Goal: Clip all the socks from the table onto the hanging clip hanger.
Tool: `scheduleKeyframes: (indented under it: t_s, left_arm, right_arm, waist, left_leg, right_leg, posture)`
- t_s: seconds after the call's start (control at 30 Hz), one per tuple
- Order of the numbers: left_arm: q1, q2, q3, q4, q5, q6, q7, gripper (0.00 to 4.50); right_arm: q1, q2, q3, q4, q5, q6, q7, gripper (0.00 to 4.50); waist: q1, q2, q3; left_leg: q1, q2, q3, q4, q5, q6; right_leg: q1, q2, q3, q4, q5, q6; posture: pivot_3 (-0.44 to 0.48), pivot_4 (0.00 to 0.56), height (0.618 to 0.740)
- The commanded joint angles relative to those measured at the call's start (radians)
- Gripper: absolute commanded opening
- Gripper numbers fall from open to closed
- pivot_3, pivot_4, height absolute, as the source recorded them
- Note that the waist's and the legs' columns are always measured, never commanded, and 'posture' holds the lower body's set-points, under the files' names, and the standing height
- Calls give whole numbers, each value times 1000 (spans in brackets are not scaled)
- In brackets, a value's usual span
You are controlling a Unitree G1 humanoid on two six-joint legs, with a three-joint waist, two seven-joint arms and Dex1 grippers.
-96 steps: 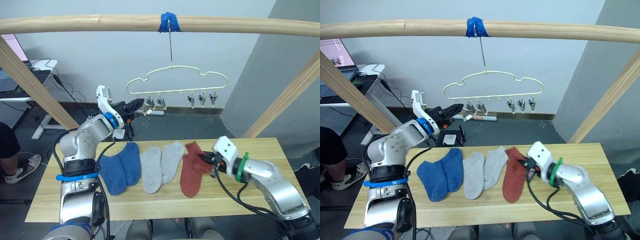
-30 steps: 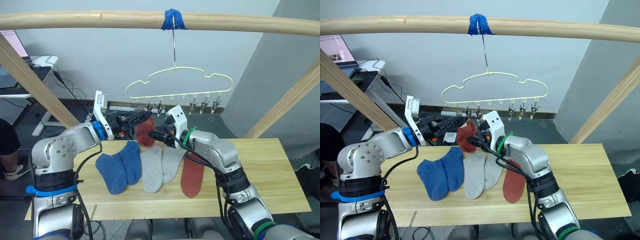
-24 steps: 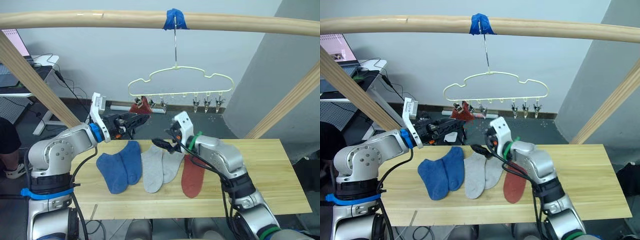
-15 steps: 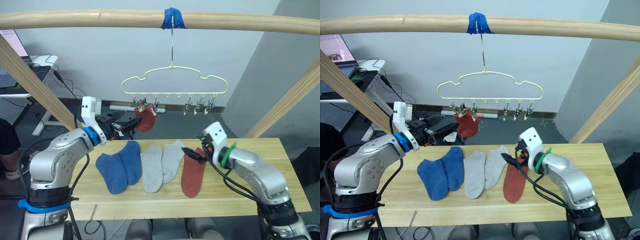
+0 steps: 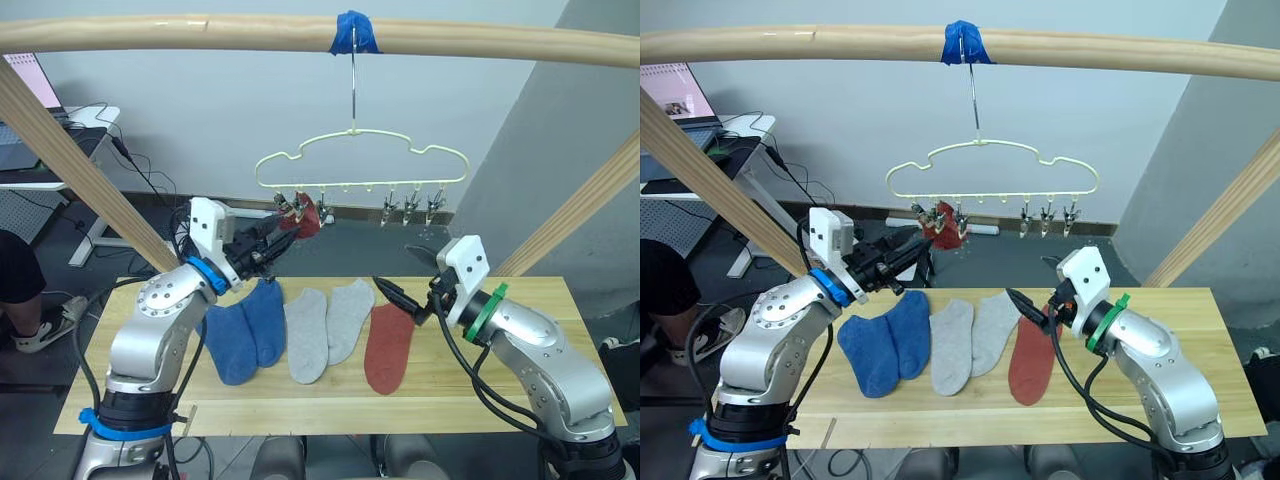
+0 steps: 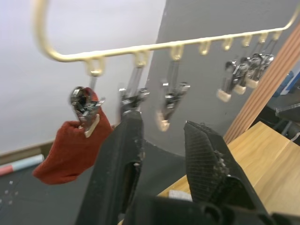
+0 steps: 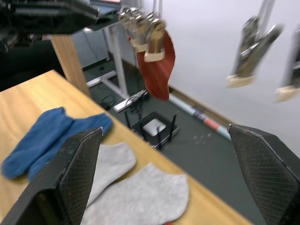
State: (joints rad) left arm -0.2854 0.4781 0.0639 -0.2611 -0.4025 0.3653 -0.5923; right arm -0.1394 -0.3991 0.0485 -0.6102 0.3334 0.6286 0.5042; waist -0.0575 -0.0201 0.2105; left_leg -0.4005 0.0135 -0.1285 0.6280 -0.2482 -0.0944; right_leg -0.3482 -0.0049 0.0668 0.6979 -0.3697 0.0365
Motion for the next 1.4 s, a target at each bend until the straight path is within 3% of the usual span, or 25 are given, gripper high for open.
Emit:
scheduleKeyframes:
  t_s: [0.03, 0.53, 1.4]
  left_arm:
    - [-6, -38, -18, 29, 60, -98, 27, 1754]
    - [-44, -140, -32, 231, 172, -355, 39, 1754]
    - [-159, -214, -35, 387, 198, -411, 90, 1754]
  right_arm:
    - [-34, 20, -5, -36, 9, -76, -1, 4500]
    - [-55, -16, 25, 5, 22, -222, 115, 4500]
    - [-89, -39, 43, -13, 41, -230, 157, 4500]
  waist:
    - [0, 0, 0]
    - [0, 0, 1]
    - [-3, 0, 1]
  left_leg:
    - [0, 0, 0, 0, 0, 0]
    - [0, 0, -1, 1, 0, 0]
    - [0, -1, -2, 2, 0, 0]
  right_leg:
    - [0, 0, 0, 0, 0, 0]
    - [1, 0, -1, 0, 0, 0]
    - [3, 0, -3, 0, 0, 0]
  posture:
    - [-49, 201, 740]
    - [-66, 200, 740]
    - [-93, 195, 740]
